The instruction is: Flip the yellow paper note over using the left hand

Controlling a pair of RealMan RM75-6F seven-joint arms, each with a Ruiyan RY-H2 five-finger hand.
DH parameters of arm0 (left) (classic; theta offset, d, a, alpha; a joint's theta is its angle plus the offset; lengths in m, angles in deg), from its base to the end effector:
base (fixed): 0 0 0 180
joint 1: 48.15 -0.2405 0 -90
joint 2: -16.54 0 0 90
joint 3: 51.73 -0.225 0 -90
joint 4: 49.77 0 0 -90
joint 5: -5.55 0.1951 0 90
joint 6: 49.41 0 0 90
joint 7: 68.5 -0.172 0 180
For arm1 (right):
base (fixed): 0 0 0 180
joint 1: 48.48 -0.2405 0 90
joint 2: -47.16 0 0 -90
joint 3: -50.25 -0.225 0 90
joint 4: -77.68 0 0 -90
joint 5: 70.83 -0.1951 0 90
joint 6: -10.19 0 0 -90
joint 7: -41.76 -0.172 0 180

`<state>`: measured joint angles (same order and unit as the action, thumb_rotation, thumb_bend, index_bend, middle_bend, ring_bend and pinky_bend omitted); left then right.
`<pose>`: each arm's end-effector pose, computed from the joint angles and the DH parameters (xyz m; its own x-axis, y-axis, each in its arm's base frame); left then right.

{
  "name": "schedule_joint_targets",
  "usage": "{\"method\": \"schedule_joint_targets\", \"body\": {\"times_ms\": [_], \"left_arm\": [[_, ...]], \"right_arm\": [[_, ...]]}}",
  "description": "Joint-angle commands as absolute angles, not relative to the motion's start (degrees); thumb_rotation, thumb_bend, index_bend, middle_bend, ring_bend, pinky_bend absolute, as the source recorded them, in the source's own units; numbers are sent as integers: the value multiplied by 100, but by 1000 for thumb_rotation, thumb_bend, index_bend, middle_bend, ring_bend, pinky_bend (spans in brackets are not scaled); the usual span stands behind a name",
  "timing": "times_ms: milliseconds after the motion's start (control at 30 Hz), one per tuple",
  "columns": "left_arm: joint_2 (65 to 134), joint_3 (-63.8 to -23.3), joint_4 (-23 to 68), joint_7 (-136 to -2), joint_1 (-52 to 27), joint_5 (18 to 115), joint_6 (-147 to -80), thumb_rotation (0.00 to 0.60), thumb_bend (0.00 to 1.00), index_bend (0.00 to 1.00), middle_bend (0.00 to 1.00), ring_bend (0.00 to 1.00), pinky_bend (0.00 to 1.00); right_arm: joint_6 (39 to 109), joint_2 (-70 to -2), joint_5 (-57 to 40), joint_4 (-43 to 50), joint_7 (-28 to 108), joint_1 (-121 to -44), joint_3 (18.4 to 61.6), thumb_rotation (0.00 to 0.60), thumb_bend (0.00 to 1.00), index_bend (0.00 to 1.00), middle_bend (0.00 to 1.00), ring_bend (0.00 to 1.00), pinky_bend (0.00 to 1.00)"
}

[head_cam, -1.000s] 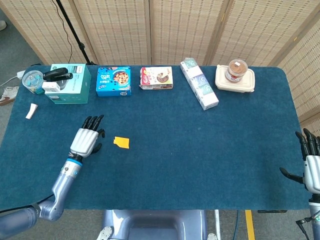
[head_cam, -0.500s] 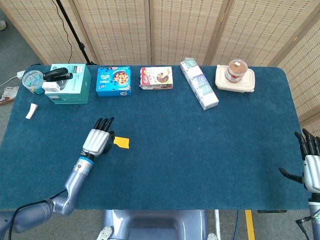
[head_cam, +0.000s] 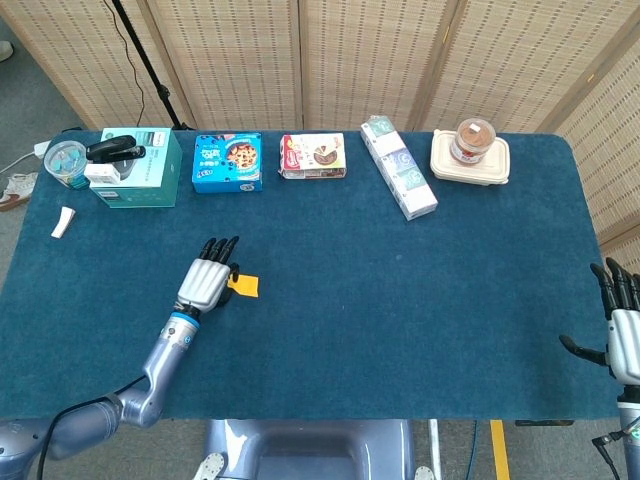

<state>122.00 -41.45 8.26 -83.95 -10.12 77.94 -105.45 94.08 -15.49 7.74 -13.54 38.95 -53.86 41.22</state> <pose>-0.1674 0.3515 -0.0595 0.5182 0.1937 0.8330 0.8379 -0.3102 -0.4492 -0.2909 -0.2274 0.1929 0.3690 0.0973 0.9243 -0.9275 0.1031 0.3594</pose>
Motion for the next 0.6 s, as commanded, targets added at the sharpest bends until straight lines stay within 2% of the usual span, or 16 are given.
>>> {"method": "schedule_joint_targets", "body": {"times_ms": [33, 600], "left_arm": [[12229, -4135, 789, -8408, -988, 7770, -10524, 600, 342, 534, 0, 0, 0], [12284, -4094, 752, -8635, -912, 7607, -10501, 600, 352, 616, 0, 0, 0]], "right_arm": [[9405, -1547, 764, -1349, 3889, -5386, 4117, 600, 0, 0, 0, 0, 0], [9391, -1507, 733, -1348, 3782, -5378, 4100, 600, 0, 0, 0, 0, 0]]}}
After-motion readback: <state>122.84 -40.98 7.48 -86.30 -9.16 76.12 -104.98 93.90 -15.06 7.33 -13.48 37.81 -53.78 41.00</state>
